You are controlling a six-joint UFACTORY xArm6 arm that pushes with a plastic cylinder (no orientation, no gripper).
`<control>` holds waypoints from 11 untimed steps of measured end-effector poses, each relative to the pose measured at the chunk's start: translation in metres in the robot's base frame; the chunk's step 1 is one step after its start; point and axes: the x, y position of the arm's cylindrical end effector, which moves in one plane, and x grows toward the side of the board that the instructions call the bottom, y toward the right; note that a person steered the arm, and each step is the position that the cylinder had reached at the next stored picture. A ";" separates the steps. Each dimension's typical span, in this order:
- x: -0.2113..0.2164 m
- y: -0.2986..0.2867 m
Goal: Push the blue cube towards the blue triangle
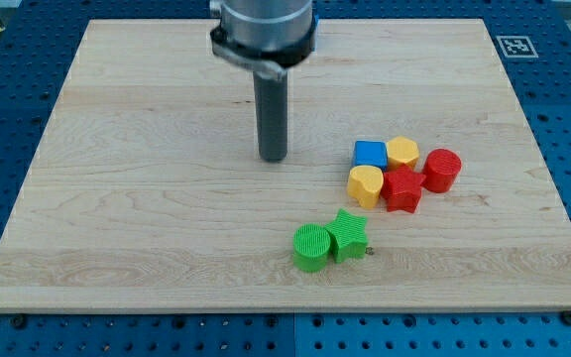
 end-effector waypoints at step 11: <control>-0.032 0.094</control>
